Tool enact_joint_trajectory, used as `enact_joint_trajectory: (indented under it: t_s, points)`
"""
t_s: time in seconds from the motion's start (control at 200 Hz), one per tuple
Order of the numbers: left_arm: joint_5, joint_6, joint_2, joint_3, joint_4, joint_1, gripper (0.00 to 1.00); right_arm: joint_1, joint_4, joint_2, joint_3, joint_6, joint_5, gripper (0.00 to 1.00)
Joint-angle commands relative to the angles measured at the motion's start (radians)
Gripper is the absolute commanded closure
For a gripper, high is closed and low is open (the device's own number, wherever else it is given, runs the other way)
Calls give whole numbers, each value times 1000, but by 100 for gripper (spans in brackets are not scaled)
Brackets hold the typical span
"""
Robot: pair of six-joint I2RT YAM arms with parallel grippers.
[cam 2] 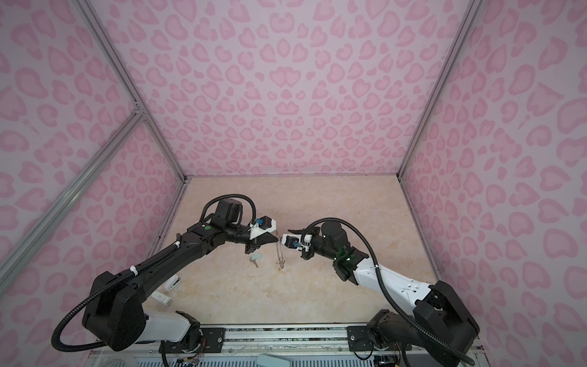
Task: Attach keys to a key ring
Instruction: Insert the key into the keyring.
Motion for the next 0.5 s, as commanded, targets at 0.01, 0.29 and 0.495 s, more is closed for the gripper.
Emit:
enact_joint_trajectory:
  t_s: [0.01,0.29,0.495]
  points:
    - [29,13,-8,4,-4,0,97,17,-104,12,28,-61,-22,74]
    - [26,23,-15,1,-16,0,97,30,-156,21,48,-102,-12,83]
    - [24,24,-18,-1,-18,0,97,33,-154,24,45,-101,1,92]
